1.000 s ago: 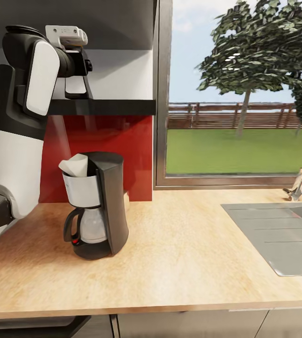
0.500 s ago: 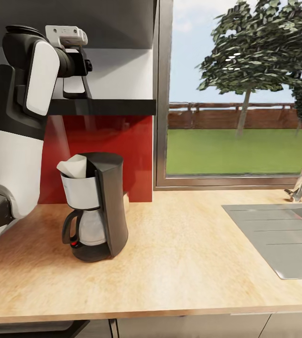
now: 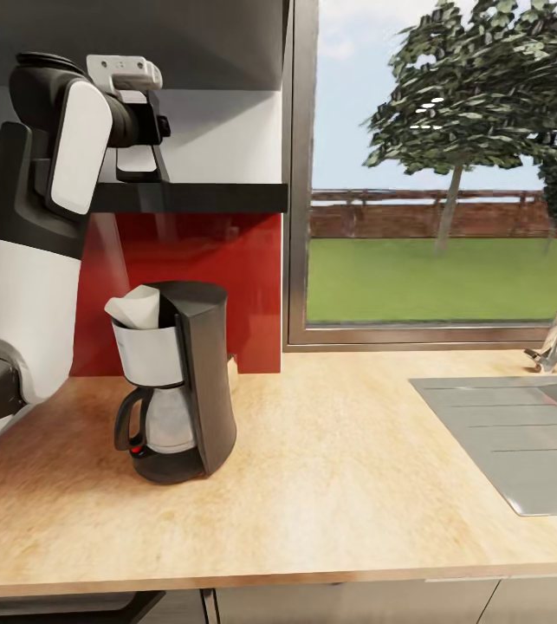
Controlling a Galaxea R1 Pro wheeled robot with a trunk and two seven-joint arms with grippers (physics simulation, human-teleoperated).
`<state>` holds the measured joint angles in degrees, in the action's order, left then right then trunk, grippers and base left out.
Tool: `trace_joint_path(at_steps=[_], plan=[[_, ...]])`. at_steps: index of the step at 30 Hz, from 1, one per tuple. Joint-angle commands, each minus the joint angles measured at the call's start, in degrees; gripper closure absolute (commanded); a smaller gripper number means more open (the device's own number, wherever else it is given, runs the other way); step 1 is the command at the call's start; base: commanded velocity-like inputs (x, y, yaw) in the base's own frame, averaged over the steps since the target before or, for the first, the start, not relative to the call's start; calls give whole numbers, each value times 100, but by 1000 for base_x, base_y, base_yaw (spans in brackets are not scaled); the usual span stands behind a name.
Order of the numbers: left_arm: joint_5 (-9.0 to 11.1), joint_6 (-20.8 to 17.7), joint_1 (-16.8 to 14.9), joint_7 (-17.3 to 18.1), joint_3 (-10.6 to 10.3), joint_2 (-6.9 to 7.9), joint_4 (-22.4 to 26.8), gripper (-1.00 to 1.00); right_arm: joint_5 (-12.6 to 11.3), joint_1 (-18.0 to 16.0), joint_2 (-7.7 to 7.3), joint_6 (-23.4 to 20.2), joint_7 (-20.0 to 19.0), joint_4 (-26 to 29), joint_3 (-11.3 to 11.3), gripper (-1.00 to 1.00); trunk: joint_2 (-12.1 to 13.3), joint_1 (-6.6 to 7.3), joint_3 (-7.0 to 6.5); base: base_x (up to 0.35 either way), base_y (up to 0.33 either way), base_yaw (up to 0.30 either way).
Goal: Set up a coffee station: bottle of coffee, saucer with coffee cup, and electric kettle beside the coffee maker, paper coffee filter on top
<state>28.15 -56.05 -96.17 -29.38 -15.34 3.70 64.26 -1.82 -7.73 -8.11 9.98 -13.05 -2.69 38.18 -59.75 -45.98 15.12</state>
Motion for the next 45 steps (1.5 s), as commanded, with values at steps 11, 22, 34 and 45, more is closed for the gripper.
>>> trace_joint_path(at_steps=[11,22,34,45], plan=[[59,-11,-7,-59,-22,8,-10,100,-20,-10,3,41,-22,-21,23,-100,-5,0,8,0,0,0],[68,-11,-7,-59,-22,8,2,100,-20,-10,2,41,-22,-21,23,-100,-5,0,8,0,0,0],[68,-11,-7,-59,-30,0,270,100,-20,-10,2,41,-22,-21,23,-100,-5,0,8,0,0,0],[68,-11,-7,-59,-27,-1,333,100,-20,-10,2,47,-22,-21,23,-100,-5,0,8,-126,0,0]])
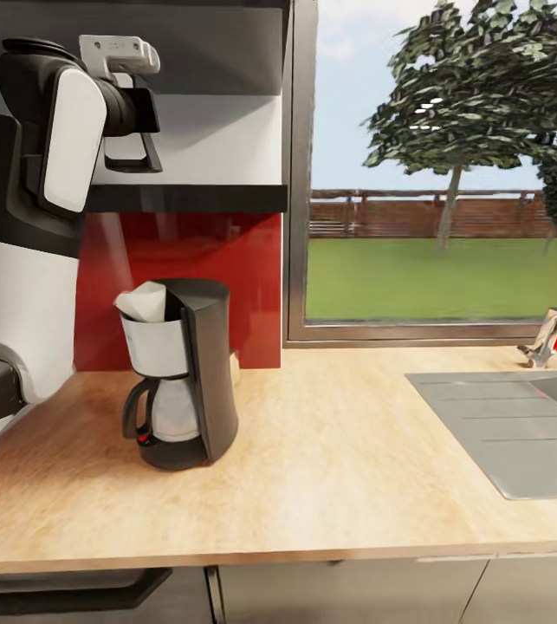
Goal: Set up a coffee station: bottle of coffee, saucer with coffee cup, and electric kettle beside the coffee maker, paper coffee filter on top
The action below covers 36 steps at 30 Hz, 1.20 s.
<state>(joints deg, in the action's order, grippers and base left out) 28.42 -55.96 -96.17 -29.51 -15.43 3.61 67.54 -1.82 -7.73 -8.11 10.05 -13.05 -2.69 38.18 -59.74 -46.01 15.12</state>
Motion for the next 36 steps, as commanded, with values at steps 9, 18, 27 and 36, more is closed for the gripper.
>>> trace_joint_path(at_steps=[9,18,27,36], plan=[[41,-20,-7,-46,-21,8,12,100,-20,-10,3,41,-22,-21,23,-100,-6,3,8,-326,0,0],[41,-20,-7,-46,-21,8,13,100,-20,-10,3,41,-22,-21,23,-100,-6,3,8,-334,0,0],[44,-20,-7,-46,-21,0,13,100,-20,-10,3,41,-22,-14,22,-100,-6,3,8,-334,0,0],[49,-20,-7,-46,-21,-1,21,100,-20,-10,3,41,-22,-9,15,-100,-6,3,8,-333,0,0]])
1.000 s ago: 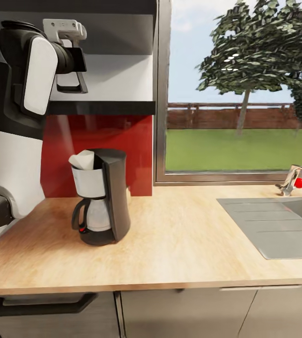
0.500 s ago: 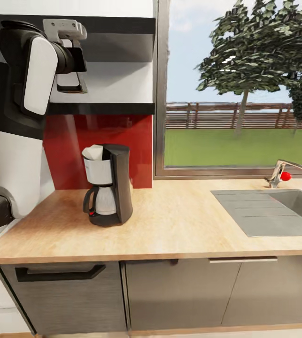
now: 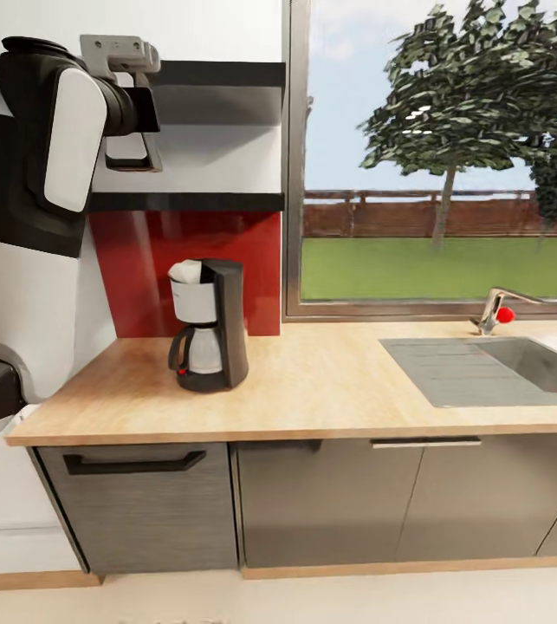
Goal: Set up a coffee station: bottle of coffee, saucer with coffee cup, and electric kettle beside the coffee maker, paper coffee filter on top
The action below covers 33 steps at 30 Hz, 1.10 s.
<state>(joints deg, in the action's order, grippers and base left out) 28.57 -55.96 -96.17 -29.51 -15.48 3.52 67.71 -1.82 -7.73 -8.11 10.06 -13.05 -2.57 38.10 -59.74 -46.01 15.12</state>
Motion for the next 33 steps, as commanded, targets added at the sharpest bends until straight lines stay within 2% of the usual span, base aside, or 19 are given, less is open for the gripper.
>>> trace_joint_path(at_steps=[1,8,16,19,22,28,29,33], plan=[[35,-20,-7,-46,-17,8,5,100,-20,-10,2,40,-22,-20,22,-100,-6,3,8,-289,0,0],[48,-26,-6,-41,-17,8,26,100,-20,-10,-4,40,-22,-16,22,-100,-6,3,8,-105,0,0],[56,-23,49,-38,-19,8,464,100,-20,-10,-6,40,-22,-9,21,-100,-6,3,8,-9,0,0],[57,-25,268,-38,-18,8,804,100,-21,-10,-5,40,-22,-8,21,-100,-6,3,8,-1,0,0],[110,-26,652,-38,-13,12,1241,100,-20,-10,-6,40,-22,-7,22,-100,-6,3,8,0,0,0],[203,-21,1208,-38,-13,12,1594,100,-20,-10,-6,40,-22,-7,22,-100,-6,3,8,0,0,0],[222,-16,1640,-38,-16,9,1772,100,-20,-10,-5,40,-22,-7,22,-100,-6,3,8,0,0,0],[227,8,1890,-38,-12,8,1875,100,-20,-10,-6,40,-22,-7,22,-100,-6,3,8,0,0,0]])
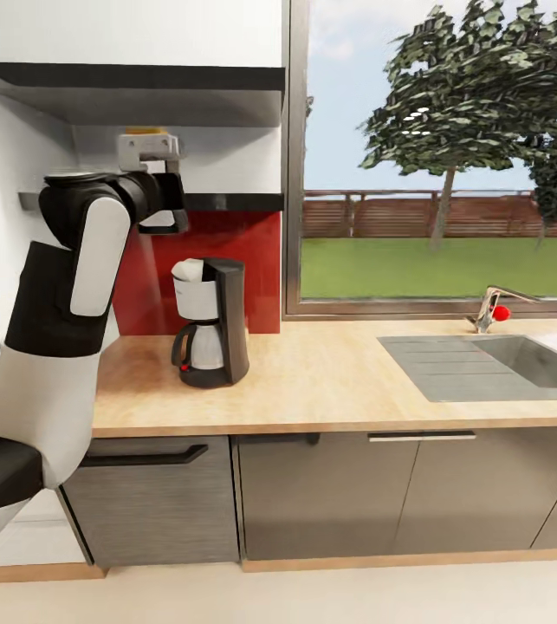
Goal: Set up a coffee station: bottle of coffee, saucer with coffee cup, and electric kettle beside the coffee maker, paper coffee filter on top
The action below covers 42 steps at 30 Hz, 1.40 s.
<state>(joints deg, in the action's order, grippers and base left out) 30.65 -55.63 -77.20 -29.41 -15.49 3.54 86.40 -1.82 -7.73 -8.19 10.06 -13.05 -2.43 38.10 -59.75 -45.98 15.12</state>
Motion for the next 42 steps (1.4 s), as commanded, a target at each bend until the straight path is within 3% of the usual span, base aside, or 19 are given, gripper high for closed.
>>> trace_joint_path(at_steps=[1,8,42], plan=[[19,-4,35,-47,-9,10,38,100,-20,-9,2,40,-22,-21,22,-100,-5,0,7,0,0,0],[20,34,109,-47,-12,9,104,100,-24,-9,2,40,-22,-12,13,-100,-5,0,7,0,0,0],[20,35,109,-53,-15,6,201,100,-21,-9,2,40,-22,-10,13,-100,-1369,-747,618,0,0,0]])
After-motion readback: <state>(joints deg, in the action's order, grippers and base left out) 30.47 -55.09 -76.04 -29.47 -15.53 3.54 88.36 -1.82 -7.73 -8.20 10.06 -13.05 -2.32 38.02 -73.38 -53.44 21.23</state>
